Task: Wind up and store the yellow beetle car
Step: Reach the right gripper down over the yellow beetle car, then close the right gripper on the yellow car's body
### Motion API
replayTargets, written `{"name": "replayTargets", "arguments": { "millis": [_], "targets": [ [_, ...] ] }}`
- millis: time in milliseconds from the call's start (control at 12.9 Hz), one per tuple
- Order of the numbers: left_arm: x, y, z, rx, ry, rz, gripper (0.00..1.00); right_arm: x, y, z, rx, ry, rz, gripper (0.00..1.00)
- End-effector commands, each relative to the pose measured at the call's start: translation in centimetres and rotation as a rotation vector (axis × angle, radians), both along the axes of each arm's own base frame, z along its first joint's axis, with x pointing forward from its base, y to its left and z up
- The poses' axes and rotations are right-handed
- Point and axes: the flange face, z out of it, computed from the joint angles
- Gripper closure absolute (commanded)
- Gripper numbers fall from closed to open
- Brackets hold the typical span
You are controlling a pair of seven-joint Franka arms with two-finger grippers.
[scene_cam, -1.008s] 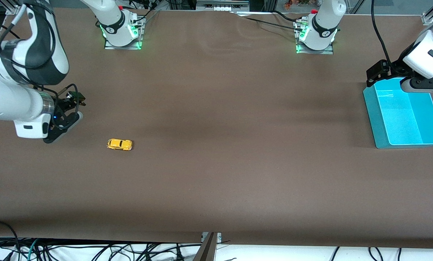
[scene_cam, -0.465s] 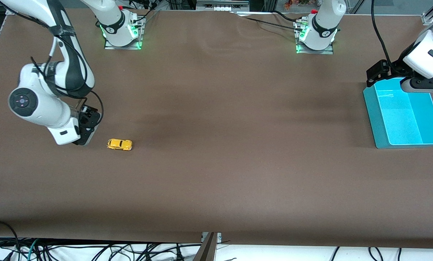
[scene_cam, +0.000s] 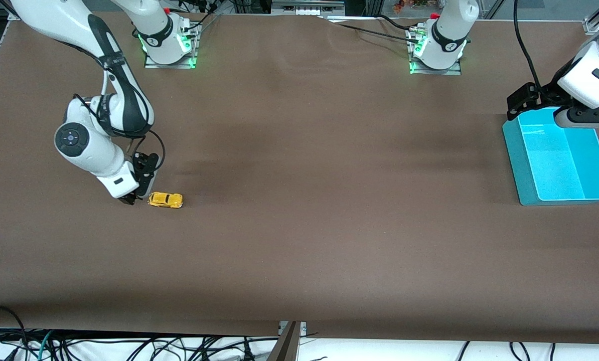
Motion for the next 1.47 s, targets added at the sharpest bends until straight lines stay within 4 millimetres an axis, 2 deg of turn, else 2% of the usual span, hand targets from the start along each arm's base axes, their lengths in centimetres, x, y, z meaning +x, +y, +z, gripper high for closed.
{"name": "replayTargets", "arguments": {
  "millis": [0,465,543,620,698,853,1008,1396],
  "targets": [
    [0.3,-0.1,0.5,0.018,-0.009,-0.008,0.0,0.4,1.1,-2.1,0.011,-0.046,0.058,0.0],
    [0.3,-0.1,0.5,0.018,-0.009,-0.01,0.0,0.5,1.6,-3.9,0.017,-0.061,0.1,0.01],
    [0.3,-0.1,0.5,0.018,-0.009,-0.01,0.0,0.5,1.5,-4.0,0.017,-0.064,0.105,0.07],
    [0.3,-0.1,0.5,0.018,-0.009,-0.01,0.0,0.5,1.4,-4.0,0.017,-0.064,0.11,0.22],
    [0.3,-0.1,0.5,0.018,-0.009,-0.008,0.0,0.5,1.5,-4.0,0.017,-0.064,0.113,0.51],
    [0.3,-0.1,0.5,0.018,-0.009,-0.01,0.0,0.5,1.6,-3.9,0.016,-0.065,0.122,0.74],
    [0.3,-0.1,0.5,0.016,-0.009,-0.008,0.0,0.5,2.1,-3.8,0.018,-0.066,0.151,0.81],
    [0.3,-0.1,0.5,0.018,-0.009,-0.01,0.0,0.5,2.2,-4.1,0.017,-0.064,0.212,0.81]
  ]
}}
